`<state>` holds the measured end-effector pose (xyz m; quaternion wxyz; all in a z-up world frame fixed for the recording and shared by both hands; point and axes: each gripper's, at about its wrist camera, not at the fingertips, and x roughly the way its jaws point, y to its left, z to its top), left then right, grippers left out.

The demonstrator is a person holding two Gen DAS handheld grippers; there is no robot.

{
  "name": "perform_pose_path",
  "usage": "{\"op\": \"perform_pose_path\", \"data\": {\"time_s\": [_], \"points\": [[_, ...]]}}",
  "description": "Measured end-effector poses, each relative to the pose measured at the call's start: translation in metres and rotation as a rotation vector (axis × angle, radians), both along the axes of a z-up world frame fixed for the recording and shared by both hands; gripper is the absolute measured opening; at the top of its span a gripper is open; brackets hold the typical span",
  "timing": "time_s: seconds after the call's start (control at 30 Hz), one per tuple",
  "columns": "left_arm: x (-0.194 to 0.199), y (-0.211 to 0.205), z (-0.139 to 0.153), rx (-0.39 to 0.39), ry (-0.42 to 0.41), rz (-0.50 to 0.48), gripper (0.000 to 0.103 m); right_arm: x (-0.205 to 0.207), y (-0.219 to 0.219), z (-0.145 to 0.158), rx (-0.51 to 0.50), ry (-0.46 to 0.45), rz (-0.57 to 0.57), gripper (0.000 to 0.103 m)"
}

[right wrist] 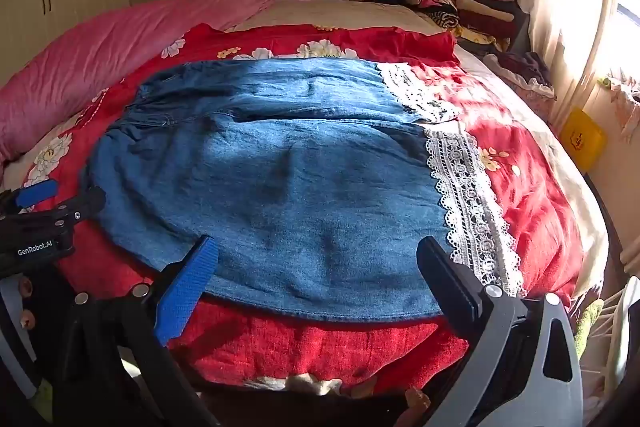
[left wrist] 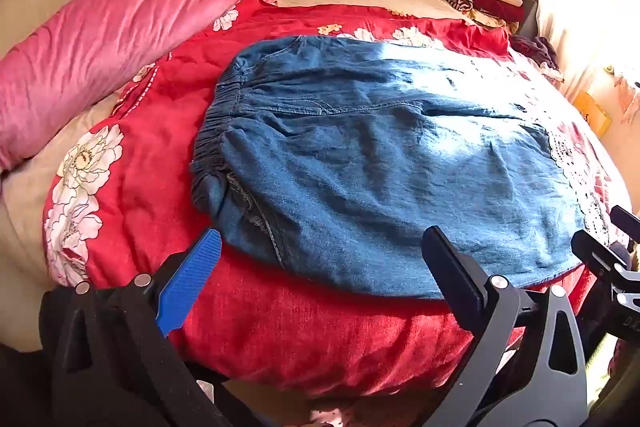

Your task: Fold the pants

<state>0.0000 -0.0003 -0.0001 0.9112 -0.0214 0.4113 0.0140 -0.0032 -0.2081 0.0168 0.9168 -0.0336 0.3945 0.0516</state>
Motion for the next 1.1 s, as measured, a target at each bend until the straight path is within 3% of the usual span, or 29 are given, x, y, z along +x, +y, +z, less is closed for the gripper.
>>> {"op": "perform_pose_path", "data": {"time_s": [1.1], "points": [[-0.0001,-0.0001,0.0048,0.017,-0.013,0.0,0.094,0.001,0.0042,-0.0019,-0.02,0.003,0.011,0.099]]}}
